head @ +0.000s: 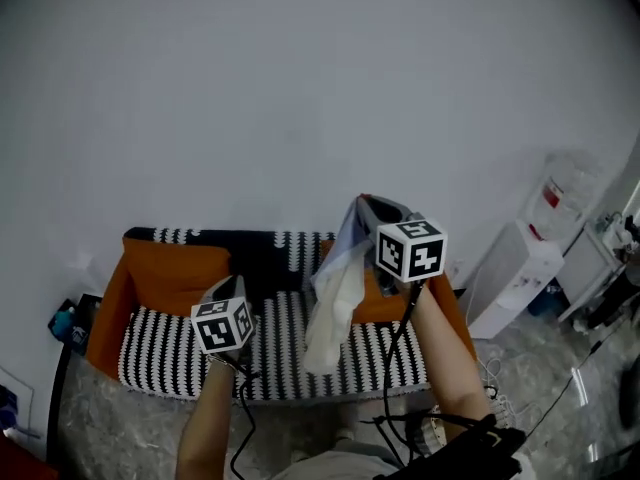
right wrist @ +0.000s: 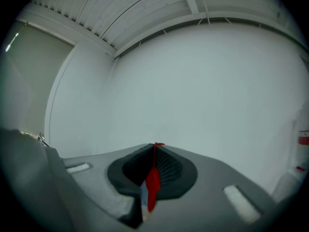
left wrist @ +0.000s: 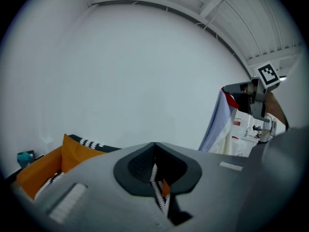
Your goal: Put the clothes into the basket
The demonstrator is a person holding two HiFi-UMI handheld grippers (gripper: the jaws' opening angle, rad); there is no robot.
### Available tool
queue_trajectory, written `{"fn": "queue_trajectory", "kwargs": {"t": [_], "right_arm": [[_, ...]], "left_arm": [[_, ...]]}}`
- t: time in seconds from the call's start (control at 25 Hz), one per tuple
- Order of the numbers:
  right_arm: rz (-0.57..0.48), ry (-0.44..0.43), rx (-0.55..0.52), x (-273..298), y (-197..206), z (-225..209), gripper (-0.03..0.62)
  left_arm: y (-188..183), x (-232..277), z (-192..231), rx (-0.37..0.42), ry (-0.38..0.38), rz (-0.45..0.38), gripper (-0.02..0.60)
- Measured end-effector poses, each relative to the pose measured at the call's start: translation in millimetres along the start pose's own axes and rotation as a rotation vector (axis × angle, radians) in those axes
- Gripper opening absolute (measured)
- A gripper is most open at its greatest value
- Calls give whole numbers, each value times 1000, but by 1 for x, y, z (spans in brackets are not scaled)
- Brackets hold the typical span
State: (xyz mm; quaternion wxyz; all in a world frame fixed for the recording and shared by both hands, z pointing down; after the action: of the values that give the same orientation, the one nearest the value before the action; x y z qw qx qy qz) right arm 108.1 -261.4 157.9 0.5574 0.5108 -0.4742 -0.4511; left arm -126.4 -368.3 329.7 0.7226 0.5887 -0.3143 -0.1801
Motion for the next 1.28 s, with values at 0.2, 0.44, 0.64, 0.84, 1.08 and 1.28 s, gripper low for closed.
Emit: {"fn": "queue_trajectory", "kwargs": {"t": [0.2, 0.44, 0.64, 0.84, 1.08, 1.28], "right_arm": [[-15, 107, 0, -65, -1, -50, 11], [-19, 223, 9, -144, 6, -103, 11], [-21, 287, 6, -214, 7, -134, 11], [-17, 344, 7, -283, 7, -164, 11], [-36, 428, 3, -369, 9, -197, 11], [-32, 500, 6, -443, 16, -223, 11]], "left_arm": [[0, 25, -68, 23, 119, 15, 6], [3, 38, -161, 69, 246, 28, 6], [3, 24, -232, 93, 312, 19, 6], [12, 5, -297, 105, 363, 25, 6], [37, -15, -377, 131, 438, 51, 6], [47, -30, -455, 175, 531, 54, 6]]}}
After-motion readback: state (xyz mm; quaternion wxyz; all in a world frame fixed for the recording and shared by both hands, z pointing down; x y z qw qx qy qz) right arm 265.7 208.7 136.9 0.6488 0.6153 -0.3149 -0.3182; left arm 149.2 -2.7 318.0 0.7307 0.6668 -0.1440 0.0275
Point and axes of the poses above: the fingertips, and each gripper's own axes: x forward along the fingers, z to its left, y out of its underside, the point moved 1 cm from there along -x, backward along the fingers, and after that the axes turned 4 degrees about x, right-handed, at the moved point
